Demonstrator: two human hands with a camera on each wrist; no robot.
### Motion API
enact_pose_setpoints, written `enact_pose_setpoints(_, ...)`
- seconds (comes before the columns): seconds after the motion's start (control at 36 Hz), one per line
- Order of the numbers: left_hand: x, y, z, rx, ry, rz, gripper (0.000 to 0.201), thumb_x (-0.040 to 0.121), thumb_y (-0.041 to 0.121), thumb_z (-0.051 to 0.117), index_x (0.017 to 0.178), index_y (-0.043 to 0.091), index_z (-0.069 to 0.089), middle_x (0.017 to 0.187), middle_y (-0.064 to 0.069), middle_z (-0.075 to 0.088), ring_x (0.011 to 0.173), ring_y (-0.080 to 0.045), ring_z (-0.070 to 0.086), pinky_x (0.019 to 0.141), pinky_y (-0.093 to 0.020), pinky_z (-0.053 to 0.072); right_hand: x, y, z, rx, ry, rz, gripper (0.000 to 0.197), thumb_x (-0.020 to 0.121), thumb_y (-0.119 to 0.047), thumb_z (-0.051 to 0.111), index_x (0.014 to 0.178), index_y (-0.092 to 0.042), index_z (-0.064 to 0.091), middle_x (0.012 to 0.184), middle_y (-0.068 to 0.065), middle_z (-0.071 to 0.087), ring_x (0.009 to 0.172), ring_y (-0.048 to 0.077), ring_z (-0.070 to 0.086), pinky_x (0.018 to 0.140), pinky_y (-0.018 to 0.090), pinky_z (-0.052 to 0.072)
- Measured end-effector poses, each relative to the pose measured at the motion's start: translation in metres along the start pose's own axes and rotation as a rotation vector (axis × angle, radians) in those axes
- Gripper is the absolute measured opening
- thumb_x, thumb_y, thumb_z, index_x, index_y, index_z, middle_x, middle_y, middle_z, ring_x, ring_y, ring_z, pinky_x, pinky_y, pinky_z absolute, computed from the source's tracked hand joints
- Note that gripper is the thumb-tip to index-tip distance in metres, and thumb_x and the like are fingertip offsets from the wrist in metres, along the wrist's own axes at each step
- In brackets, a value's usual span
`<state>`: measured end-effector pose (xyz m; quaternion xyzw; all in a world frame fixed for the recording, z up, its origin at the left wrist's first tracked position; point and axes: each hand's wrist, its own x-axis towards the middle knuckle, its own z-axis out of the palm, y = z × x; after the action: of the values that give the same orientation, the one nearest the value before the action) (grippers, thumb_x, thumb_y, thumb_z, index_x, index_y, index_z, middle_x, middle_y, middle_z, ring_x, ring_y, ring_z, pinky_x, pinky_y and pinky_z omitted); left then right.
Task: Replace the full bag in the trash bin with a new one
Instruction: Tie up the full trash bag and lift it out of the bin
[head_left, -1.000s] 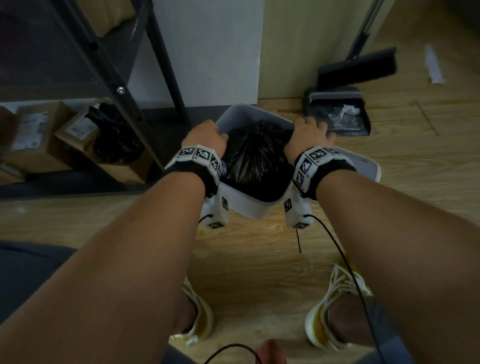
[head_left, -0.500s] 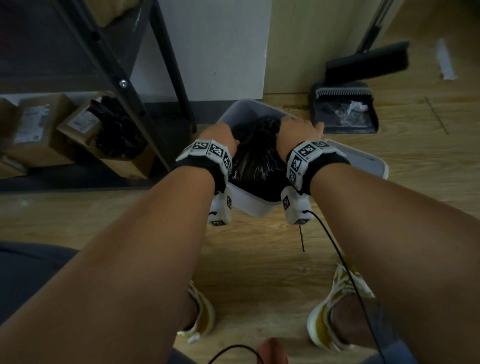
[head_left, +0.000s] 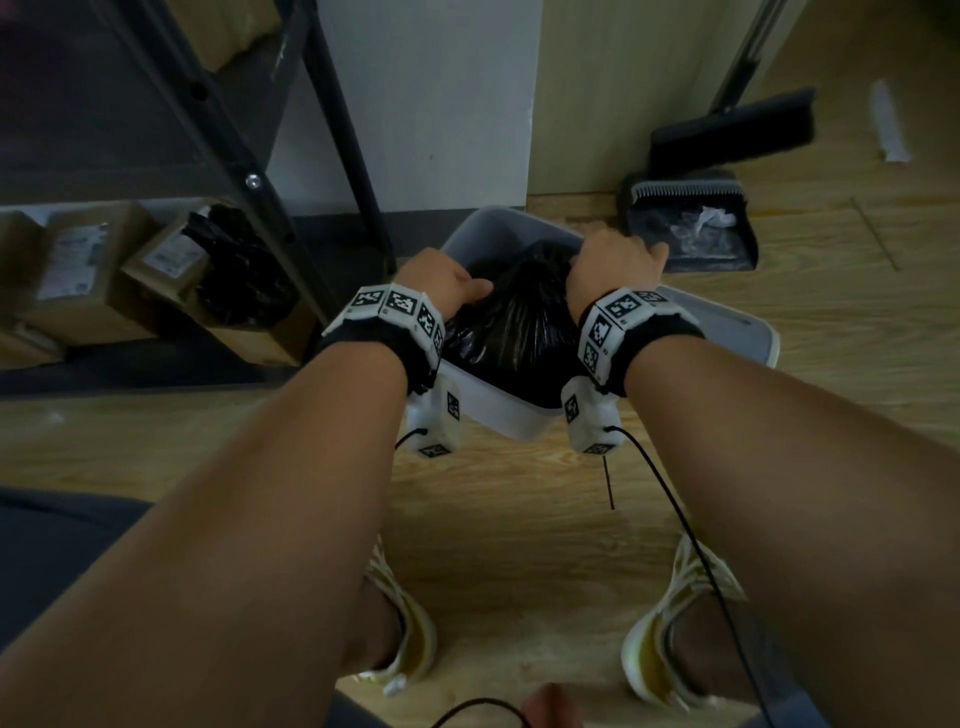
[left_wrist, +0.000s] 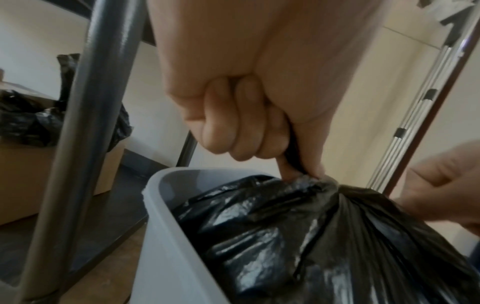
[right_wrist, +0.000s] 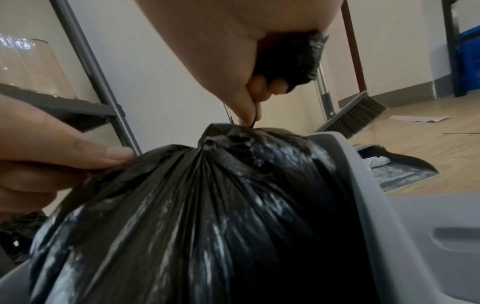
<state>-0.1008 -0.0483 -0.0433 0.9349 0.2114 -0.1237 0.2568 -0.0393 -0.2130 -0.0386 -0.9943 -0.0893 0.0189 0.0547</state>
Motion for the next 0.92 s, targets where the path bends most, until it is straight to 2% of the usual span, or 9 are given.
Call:
enact_pose_setpoints(0.06,0.003,-0.002,-0.001,0.023,0.025,-0.041,0.041,0.090,0.041,0.058,0.101,0.004,0.073,0.105,-0.014,0.069,0.097,-0.029,0.064,0.081,-0.033,0.048,-0.002,-0.001,0.002,0.002,-0.011,-0.001,0.020,0.097,-0.016,0.043,0.108,-0.010,0.059,0.108,0.011,0.065,0.109,0.031,0.056,0.106,0.045,0.027)
enact_pose_setpoints(0.14,0.004,-0.001,-0.002,0.097,0.074,-0.104,0.047,0.089,0.042,0.058,0.106,-0.001,0.067,0.110,-0.017,0.067,0.100,-0.032,0.063,0.074,-0.031,0.042,-0.004,-0.003,0.005,0.021,-0.051,0.020,0.026,0.095,-0.016,0.044,0.119,-0.010,0.056,0.116,0.012,0.063,0.117,0.031,0.052,0.109,0.046,0.024)
enact_pose_setpoints(0.22,0.003,0.002,0.001,0.166,0.102,-0.105,0.042,0.093,0.038,0.053,0.108,0.000,0.062,0.113,-0.017,0.064,0.103,-0.033,0.061,0.076,-0.034,0.044,-0.002,-0.005,0.008,0.057,-0.072,0.066,0.031,0.095,-0.015,0.041,0.122,-0.011,0.055,0.121,0.012,0.062,0.121,0.032,0.050,0.109,0.046,0.024)
enact_pose_setpoints(0.31,0.003,0.001,0.005,0.201,0.101,-0.121,0.042,0.095,0.038,0.050,0.111,0.001,0.060,0.116,-0.018,0.063,0.106,-0.033,0.060,0.082,-0.038,0.048,0.000,-0.004,0.011,0.075,-0.049,0.100,0.028,0.096,-0.014,0.039,0.117,-0.012,0.058,0.117,0.011,0.064,0.117,0.030,0.053,0.104,0.045,0.028)
enact_pose_setpoints(0.47,0.007,-0.008,0.007,0.200,0.065,-0.083,0.045,0.096,0.040,0.048,0.100,-0.002,0.064,0.107,-0.019,0.064,0.091,-0.030,0.060,0.071,-0.032,0.039,0.004,0.008,0.012,0.085,-0.067,0.129,0.023,0.097,-0.017,0.041,0.106,-0.009,0.060,0.112,0.013,0.065,0.116,0.032,0.052,0.105,0.046,0.028)
enact_pose_setpoints(0.58,0.005,-0.007,0.004,0.200,0.074,-0.100,0.043,0.095,0.038,0.049,0.104,-0.002,0.063,0.108,-0.019,0.064,0.098,-0.033,0.061,0.072,-0.032,0.040,0.004,0.008,0.011,0.083,-0.081,0.115,0.022,0.096,-0.018,0.042,0.108,-0.009,0.059,0.115,0.013,0.064,0.118,0.032,0.051,0.106,0.046,0.027)
enact_pose_setpoints(0.72,0.004,-0.003,0.001,0.201,0.108,-0.119,0.036,0.096,0.030,0.048,0.101,-0.002,0.063,0.106,-0.019,0.065,0.096,-0.032,0.062,0.072,-0.034,0.042,0.004,0.008,0.007,0.095,-0.119,0.120,0.024,0.096,-0.018,0.044,0.115,-0.011,0.057,0.122,0.012,0.062,0.124,0.030,0.048,0.108,0.045,0.026)
enact_pose_setpoints(0.86,0.002,0.002,0.000,0.246,0.171,-0.121,0.038,0.098,0.030,0.043,0.104,-0.001,0.064,0.108,-0.018,0.065,0.099,-0.032,0.062,0.072,-0.034,0.041,0.003,0.005,0.003,0.132,-0.095,0.136,0.021,0.096,-0.017,0.042,0.110,-0.012,0.058,0.113,0.011,0.065,0.114,0.031,0.055,0.105,0.043,0.027)
enact_pose_setpoints(0.92,0.004,0.003,-0.005,0.234,0.155,-0.125,0.041,0.099,0.031,0.041,0.105,-0.002,0.064,0.110,-0.019,0.065,0.100,-0.033,0.062,0.074,-0.034,0.041,0.003,0.005,-0.001,0.185,-0.097,0.129,0.021,0.098,-0.019,0.043,0.112,-0.011,0.057,0.114,0.011,0.066,0.113,0.031,0.057,0.106,0.042,0.028)
